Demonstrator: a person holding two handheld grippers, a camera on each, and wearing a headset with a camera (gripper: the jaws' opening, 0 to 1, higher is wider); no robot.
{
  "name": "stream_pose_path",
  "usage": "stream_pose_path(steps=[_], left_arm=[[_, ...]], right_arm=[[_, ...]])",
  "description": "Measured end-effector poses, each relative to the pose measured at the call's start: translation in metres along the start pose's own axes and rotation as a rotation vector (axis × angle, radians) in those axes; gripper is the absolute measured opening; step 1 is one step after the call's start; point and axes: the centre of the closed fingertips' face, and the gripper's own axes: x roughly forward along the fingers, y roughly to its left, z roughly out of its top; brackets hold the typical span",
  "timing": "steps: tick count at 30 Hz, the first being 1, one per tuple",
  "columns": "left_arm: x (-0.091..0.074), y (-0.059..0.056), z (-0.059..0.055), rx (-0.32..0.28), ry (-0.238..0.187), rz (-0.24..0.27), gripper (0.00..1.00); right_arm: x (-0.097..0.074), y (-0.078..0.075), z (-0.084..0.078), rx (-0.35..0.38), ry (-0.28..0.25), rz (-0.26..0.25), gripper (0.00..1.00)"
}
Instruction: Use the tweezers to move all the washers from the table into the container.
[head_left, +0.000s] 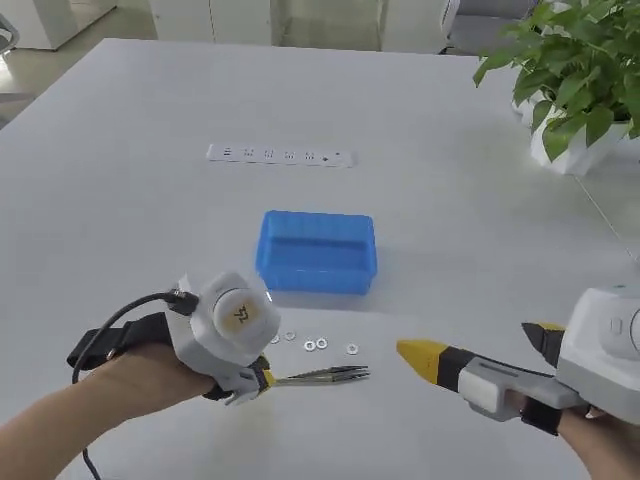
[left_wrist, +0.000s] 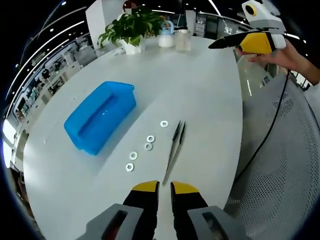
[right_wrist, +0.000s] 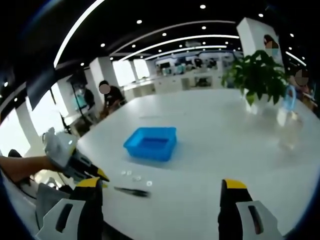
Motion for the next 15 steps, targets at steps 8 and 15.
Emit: stream_pose_path(steps=[8, 15], left_arm=[[0.011, -0.002, -0.005, 0.035, 0.013, -0.029, 0.03], [0.017, 0.000, -0.008, 0.048, 0.013, -0.051, 0.02]], right_arm=[[0.002, -0.001, 0.002, 0.012, 0.005, -0.008, 0.97], [0.003, 0.001, 0.005, 0.007, 0.007, -0.019, 0.96]])
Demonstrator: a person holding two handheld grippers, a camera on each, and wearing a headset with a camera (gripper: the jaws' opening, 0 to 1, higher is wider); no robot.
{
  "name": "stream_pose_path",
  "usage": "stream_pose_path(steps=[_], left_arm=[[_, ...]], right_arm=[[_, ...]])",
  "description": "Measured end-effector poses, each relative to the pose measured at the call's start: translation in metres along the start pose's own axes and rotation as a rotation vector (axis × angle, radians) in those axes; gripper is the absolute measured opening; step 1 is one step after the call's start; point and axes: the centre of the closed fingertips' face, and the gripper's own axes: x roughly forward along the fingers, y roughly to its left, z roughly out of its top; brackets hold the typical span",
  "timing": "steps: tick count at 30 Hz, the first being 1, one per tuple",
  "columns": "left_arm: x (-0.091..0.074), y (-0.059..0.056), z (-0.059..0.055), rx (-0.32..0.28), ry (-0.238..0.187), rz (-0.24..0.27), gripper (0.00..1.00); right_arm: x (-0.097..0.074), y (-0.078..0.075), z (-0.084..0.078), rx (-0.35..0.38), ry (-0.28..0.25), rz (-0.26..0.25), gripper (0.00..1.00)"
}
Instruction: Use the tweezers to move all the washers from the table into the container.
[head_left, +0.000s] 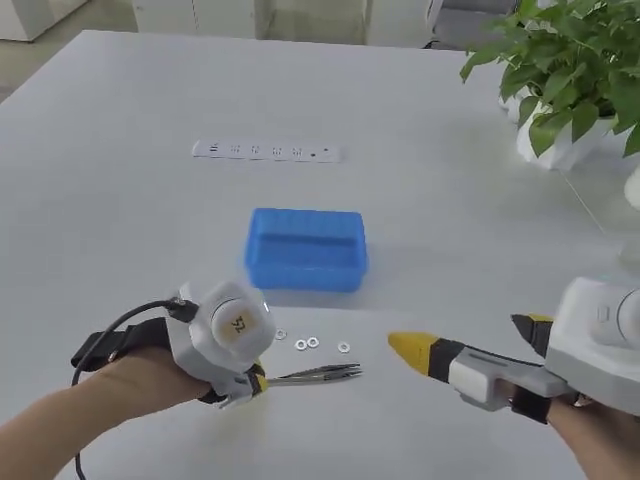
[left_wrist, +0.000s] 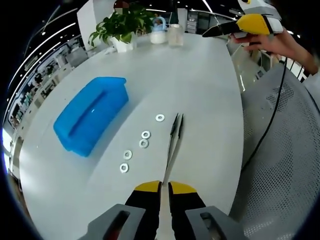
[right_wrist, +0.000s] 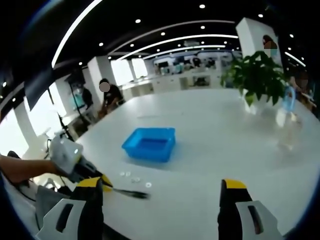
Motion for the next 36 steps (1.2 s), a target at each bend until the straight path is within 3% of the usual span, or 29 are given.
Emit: stream_pose_path(steps=[12, 17, 20, 23, 25, 30, 33, 36], left_arm=[[0.007, -0.009, -0.002, 0.086, -0.013, -0.019, 0.00], [0.002, -0.011, -0.002, 0.038, -0.013, -0.026, 0.00], [-0.009, -0.013, 0.004, 0.032, -0.044, -0.006, 0.00], [-0.020, -0.012, 0.014, -0.016, -0.093, 0.012, 0.00], [-0.028, -0.016, 0.023, -0.033, -0.144, 0.008, 0.00], [-0.049, -0.018, 0.035, -0.026, -0.195, 0.026, 0.00], [-0.062, -0.018, 0.048, -0.045, -0.253, 0.030, 0.00], [-0.071, -0.018, 0.055, -0.042, -0.279, 0.035, 0.00]], right_arm=[[0.003, 0.015, -0.004, -0.054, 0.034, 0.021, 0.93], [0.009, 0.035, -0.016, -0.070, 0.079, 0.090, 0.81], [0.012, 0.046, -0.023, -0.110, 0.100, 0.124, 0.71], [0.016, 0.054, -0.028, -0.152, 0.118, 0.142, 0.57], [0.018, 0.060, -0.031, -0.174, 0.130, 0.164, 0.54], [0.028, 0.077, -0.038, -0.247, 0.154, 0.228, 0.50], [0.035, 0.090, -0.043, -0.292, 0.184, 0.279, 0.43], [0.040, 0.106, -0.053, -0.336, 0.246, 0.350, 0.40]])
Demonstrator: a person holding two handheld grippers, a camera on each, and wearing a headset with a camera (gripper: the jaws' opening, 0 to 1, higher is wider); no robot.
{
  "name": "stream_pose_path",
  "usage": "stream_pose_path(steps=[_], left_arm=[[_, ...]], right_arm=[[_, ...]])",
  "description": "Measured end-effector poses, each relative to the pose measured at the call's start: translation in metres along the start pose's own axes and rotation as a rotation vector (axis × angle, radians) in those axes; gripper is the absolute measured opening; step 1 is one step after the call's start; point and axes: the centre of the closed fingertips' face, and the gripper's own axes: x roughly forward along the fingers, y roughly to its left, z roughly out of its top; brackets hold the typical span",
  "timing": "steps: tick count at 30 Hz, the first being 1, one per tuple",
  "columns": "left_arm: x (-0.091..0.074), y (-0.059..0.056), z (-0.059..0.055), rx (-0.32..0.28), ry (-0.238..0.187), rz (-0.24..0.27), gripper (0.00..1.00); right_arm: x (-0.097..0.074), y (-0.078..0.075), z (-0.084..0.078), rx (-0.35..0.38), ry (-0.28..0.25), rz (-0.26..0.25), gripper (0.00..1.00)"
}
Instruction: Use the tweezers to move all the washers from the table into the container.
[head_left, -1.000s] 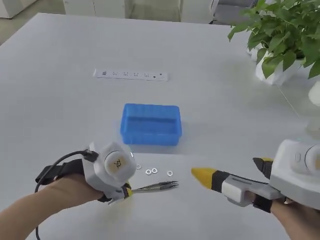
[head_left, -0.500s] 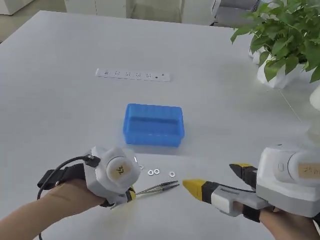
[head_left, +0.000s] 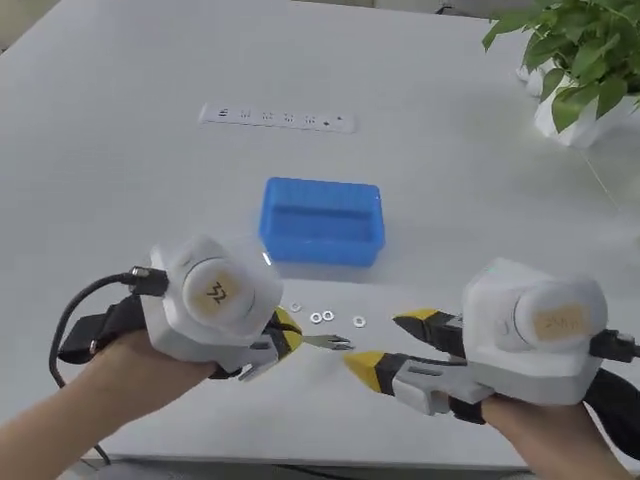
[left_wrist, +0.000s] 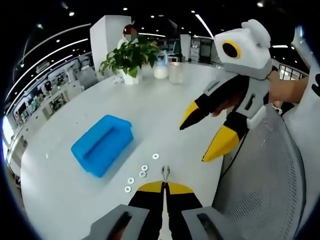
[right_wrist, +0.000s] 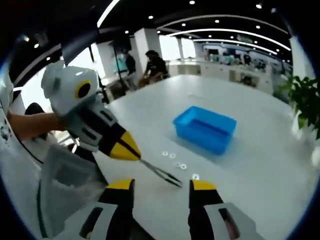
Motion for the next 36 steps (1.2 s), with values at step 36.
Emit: stream_pose_path(steps=[36], left_arm=[[-0.046, 0.005, 0.054, 0.098, -0.190, 0.071, 0.00]], right_arm=[[0.053, 0.038, 0.045, -0.366, -0.008, 0.261, 0.06]])
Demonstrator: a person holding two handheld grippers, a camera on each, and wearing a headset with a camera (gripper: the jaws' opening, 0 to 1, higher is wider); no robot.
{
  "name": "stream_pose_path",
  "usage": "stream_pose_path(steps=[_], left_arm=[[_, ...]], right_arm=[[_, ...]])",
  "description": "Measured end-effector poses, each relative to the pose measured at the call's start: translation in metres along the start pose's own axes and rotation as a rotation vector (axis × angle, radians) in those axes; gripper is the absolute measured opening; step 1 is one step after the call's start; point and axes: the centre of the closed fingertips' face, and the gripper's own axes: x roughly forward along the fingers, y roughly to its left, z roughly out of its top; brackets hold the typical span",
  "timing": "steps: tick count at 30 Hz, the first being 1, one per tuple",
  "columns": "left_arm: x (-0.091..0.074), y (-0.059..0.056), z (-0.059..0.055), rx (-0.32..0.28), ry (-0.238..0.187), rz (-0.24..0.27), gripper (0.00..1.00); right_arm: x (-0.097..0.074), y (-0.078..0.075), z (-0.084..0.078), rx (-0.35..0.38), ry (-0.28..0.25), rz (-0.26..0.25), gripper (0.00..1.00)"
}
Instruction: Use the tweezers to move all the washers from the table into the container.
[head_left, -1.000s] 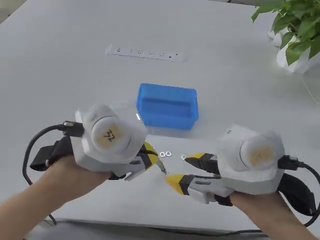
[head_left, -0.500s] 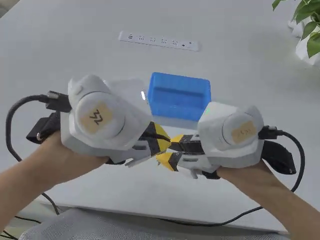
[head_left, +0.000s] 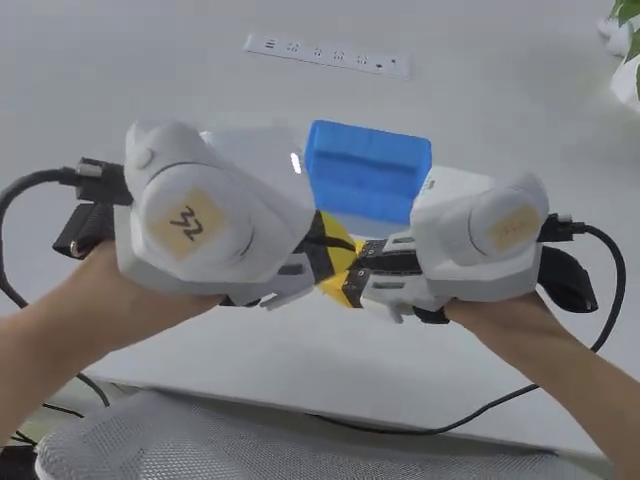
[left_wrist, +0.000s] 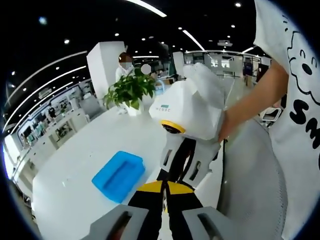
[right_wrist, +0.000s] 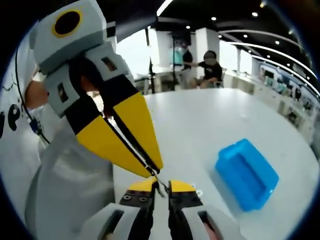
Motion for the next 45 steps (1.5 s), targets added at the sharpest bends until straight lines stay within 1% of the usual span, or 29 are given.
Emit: stream_pose_path(steps=[2, 3, 4, 5, 6, 7, 8, 10, 11, 13, 15, 16, 17, 18, 20, 24, 28, 30, 33, 37, 40, 41, 42, 45], left_arm=[[0.000, 0.003, 0.000, 0.002, -0.012, 0.015, 0.00], [-0.001, 0.007, -0.002, -0.006, -0.013, 0.042, 0.04], [-0.001, 0.008, -0.003, -0.015, -0.011, 0.044, 0.08], [-0.001, 0.011, -0.006, -0.049, -0.011, 0.060, 0.11], [-0.002, 0.014, -0.007, -0.068, -0.023, 0.083, 0.16], [-0.003, 0.015, -0.008, -0.087, -0.033, 0.093, 0.19], [-0.004, 0.017, -0.009, -0.106, -0.039, 0.110, 0.21], [-0.007, 0.021, -0.013, -0.144, -0.049, 0.145, 0.30], [-0.008, 0.021, -0.017, -0.162, -0.042, 0.150, 0.35], [-0.011, 0.025, -0.027, -0.209, -0.019, 0.199, 0.47], [-0.013, 0.029, -0.040, -0.253, 0.018, 0.241, 0.59], [-0.013, 0.030, -0.046, -0.278, 0.028, 0.265, 0.64], [-0.014, 0.029, -0.052, -0.297, 0.045, 0.271, 0.70], [-0.014, 0.029, -0.057, -0.308, 0.054, 0.282, 0.72], [-0.016, 0.028, -0.061, -0.319, 0.056, 0.289, 0.72], [-0.019, 0.026, -0.067, -0.352, 0.060, 0.303, 0.75], [-0.020, 0.027, -0.073, -0.360, 0.074, 0.311, 0.74], [-0.020, 0.028, -0.074, -0.357, 0.081, 0.316, 0.74], [-0.020, 0.030, -0.075, -0.361, 0.081, 0.323, 0.74], [-0.021, 0.030, -0.075, -0.375, 0.077, 0.332, 0.75], [-0.020, 0.028, -0.076, -0.381, 0.079, 0.323, 0.75], [-0.020, 0.027, -0.076, -0.378, 0.081, 0.322, 0.75], [-0.020, 0.027, -0.077, -0.376, 0.085, 0.321, 0.75], [-0.020, 0.027, -0.080, -0.370, 0.098, 0.323, 0.75]], right_arm=[[0.001, -0.001, 0.001, -0.004, 0.009, -0.010, 0.05], [0.001, -0.002, 0.000, -0.004, 0.011, -0.011, 0.04], [0.002, -0.004, 0.000, -0.005, 0.009, -0.015, 0.04], [0.002, -0.007, -0.001, -0.002, 0.011, -0.023, 0.04], [0.004, -0.011, -0.002, 0.002, 0.018, -0.029, 0.04], [0.004, -0.013, -0.003, 0.006, 0.019, -0.033, 0.04], [0.005, -0.018, -0.004, 0.012, 0.021, -0.043, 0.04], [0.007, -0.026, -0.004, 0.023, 0.022, -0.057, 0.04], [0.007, -0.029, -0.003, 0.027, 0.020, -0.064, 0.04], [0.009, -0.038, -0.001, 0.037, 0.018, -0.082, 0.04], [0.013, -0.045, 0.000, 0.045, 0.019, -0.089, 0.04], [0.015, -0.048, 0.000, 0.054, 0.020, -0.091, 0.04], [0.018, -0.051, 0.000, 0.073, 0.020, -0.093, 0.04], [0.020, -0.052, 0.001, 0.080, 0.018, -0.090, 0.04], [0.025, -0.054, 0.000, 0.095, 0.020, -0.092, 0.04], [0.036, -0.056, 0.000, 0.102, 0.028, -0.092, 0.04], [0.042, -0.059, -0.001, 0.111, 0.030, -0.098, 0.04], [0.044, -0.061, -0.002, 0.115, 0.034, -0.104, 0.04], [0.047, -0.060, -0.008, 0.141, 0.051, -0.093, 0.05], [0.048, -0.060, -0.009, 0.168, 0.036, -0.093, 0.05], [0.051, -0.061, -0.010, 0.155, 0.040, -0.104, 0.05], [0.052, -0.061, -0.011, 0.152, 0.046, -0.100, 0.05], [0.053, -0.060, -0.012, 0.150, 0.055, -0.095, 0.05], [0.055, -0.060, -0.014, 0.125, 0.069, -0.102, 0.05]])
